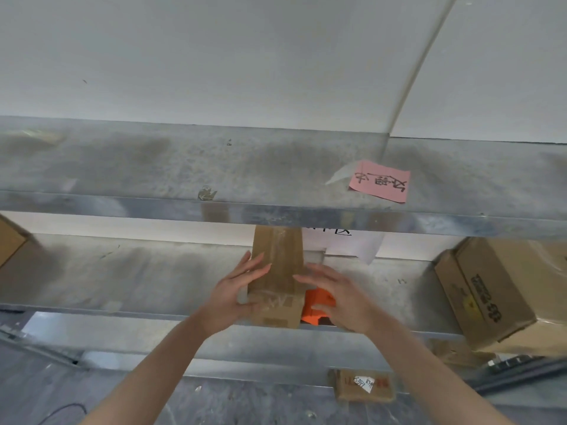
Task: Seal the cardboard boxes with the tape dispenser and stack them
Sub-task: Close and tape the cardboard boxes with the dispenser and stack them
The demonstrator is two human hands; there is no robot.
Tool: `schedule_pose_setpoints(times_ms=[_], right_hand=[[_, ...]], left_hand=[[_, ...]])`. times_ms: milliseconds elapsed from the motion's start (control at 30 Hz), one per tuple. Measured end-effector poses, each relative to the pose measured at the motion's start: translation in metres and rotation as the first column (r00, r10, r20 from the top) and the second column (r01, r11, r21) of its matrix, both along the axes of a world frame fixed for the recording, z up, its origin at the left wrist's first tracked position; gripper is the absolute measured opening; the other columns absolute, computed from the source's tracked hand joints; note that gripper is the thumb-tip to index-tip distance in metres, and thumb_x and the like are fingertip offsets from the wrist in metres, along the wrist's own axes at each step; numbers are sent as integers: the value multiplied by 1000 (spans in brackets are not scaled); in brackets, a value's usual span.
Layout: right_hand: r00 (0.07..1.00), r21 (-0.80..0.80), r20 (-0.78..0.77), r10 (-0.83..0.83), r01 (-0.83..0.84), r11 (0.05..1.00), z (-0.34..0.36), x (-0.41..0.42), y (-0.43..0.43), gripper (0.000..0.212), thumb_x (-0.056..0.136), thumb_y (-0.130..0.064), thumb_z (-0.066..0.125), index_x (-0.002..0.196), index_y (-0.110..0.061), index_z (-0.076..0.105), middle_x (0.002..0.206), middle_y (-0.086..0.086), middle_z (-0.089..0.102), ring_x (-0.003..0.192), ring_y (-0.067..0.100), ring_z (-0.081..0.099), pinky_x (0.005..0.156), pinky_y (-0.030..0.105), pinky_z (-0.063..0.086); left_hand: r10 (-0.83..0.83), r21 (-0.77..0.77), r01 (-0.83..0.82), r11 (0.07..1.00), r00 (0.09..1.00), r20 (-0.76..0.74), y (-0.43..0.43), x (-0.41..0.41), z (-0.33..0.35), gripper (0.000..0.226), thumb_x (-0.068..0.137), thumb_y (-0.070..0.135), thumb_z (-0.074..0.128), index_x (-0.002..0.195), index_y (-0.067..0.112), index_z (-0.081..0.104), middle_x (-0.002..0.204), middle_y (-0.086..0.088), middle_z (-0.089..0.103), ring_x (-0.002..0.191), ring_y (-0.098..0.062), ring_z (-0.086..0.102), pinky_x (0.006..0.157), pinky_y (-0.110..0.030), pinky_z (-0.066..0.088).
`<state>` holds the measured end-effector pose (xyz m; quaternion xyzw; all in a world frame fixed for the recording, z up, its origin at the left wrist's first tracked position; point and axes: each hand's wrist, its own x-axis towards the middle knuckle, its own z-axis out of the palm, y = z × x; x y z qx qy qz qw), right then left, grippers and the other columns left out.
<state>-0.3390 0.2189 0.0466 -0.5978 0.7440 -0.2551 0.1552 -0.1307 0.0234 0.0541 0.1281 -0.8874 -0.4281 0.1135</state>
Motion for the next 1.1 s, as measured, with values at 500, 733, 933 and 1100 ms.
schedule_pose_setpoints(times_ms=[500,733,933,1100], right_hand=[[946,-111,271,-180,217,970,-11,20,-17,40,77,-12,81,100,-44,73,132,-30,43,122,-8,49,97,33,52],[910,-203,298,-287,355,913,-21,40,-16,44,82,-12,76,97,-53,67,137,-21,49,125,-9,48,101,34,49],[867,-205,351,-354,440,874,-23,52,-21,26,79,-19,80,92,-39,70,134,-27,49,125,-12,46,108,23,40],[872,-160,300,-386,445,881,-15,56,-21,25,83,-20,76,98,-38,67,130,-40,38,120,-23,40,109,18,38]], left_hand=[[-41,138,44,989,999,-25,-34,5,-15,45,76,29,75,119,36,64,136,22,50,136,4,33,113,-19,29],[95,14,-94,995,983,-160,-12,5,-30,45,86,13,69,118,42,59,136,21,50,136,-1,37,112,-19,30],[148,-89,-168,982,969,-200,-4,3,-39,29,89,22,65,118,23,67,136,12,53,135,1,37,108,-13,32],[164,-31,-171,985,972,-171,-3,2,-33,39,88,24,67,123,37,58,135,38,41,136,9,28,113,-22,31]])
